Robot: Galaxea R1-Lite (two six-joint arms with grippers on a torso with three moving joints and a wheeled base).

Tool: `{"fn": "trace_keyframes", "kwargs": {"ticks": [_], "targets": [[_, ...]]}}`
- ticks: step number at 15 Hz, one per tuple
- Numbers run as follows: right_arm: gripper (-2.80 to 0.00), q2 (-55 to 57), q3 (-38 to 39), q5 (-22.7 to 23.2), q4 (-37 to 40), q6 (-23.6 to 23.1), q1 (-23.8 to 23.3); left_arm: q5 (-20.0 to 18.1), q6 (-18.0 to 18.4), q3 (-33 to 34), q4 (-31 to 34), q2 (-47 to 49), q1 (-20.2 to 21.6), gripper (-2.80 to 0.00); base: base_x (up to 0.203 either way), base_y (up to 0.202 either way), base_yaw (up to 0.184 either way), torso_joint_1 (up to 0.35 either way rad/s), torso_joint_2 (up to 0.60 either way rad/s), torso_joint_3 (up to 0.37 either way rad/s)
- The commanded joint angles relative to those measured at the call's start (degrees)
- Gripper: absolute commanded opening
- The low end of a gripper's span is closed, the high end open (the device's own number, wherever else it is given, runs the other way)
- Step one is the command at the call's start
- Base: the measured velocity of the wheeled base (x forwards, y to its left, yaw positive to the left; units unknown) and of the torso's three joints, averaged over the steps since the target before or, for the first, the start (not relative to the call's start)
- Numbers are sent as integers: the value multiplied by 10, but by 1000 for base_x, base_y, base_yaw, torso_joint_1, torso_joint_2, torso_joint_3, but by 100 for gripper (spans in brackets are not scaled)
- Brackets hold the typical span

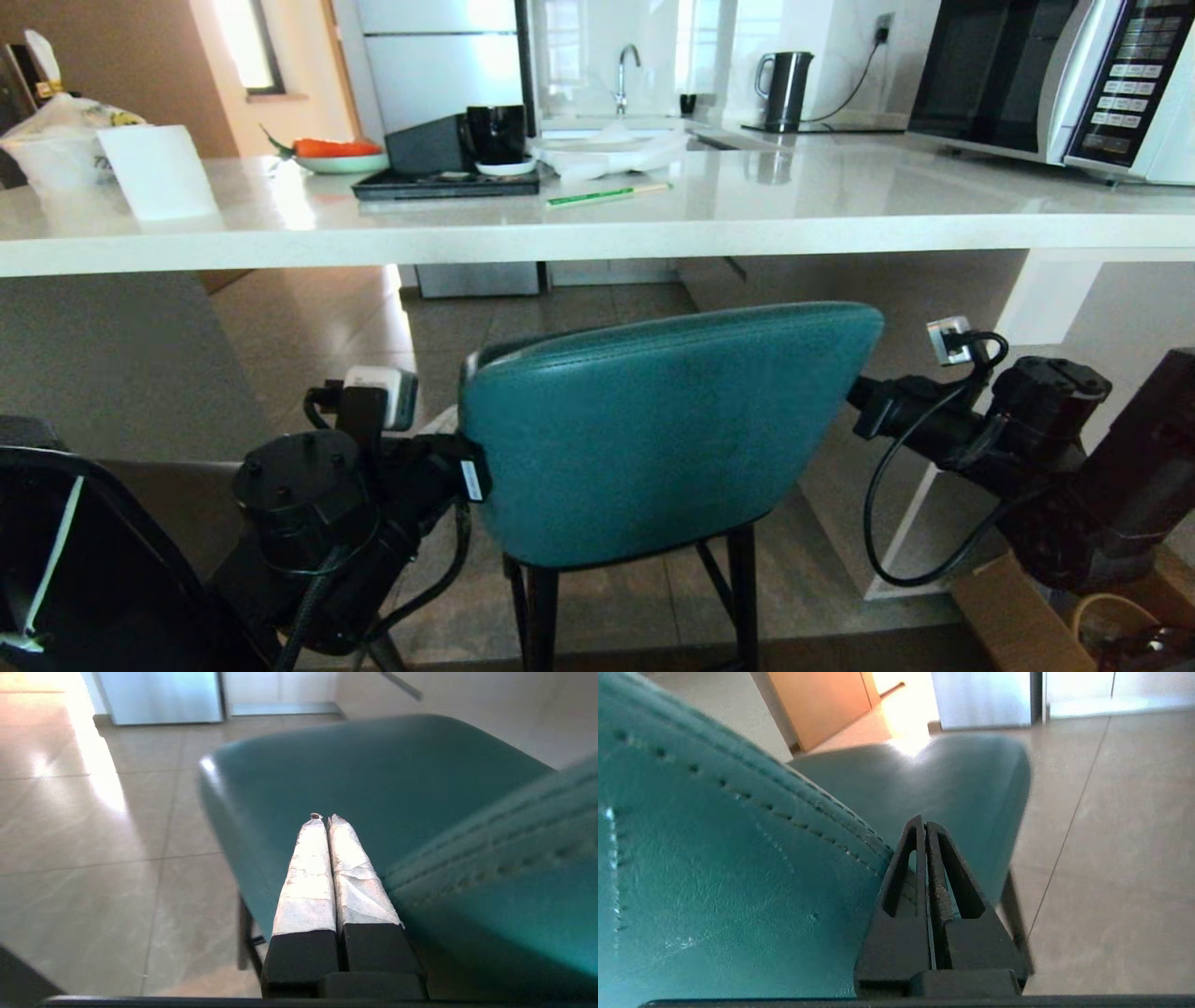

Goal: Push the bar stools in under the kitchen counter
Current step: Pull the blue chair out from under the dining table

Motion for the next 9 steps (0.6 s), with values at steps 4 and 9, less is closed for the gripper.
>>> {"fn": "trace_keyframes", "kwargs": {"ticks": [4,9], "targets": [[-280,-80,64,4,0,5,44,-11,0,-2,-10,-6,8,-280,0,0,0,0,0,0],[-280,-98,102,-48,0,14,52,-79,-4,0,-10,-10,33,-280,0,0,0,0,0,0]]}}
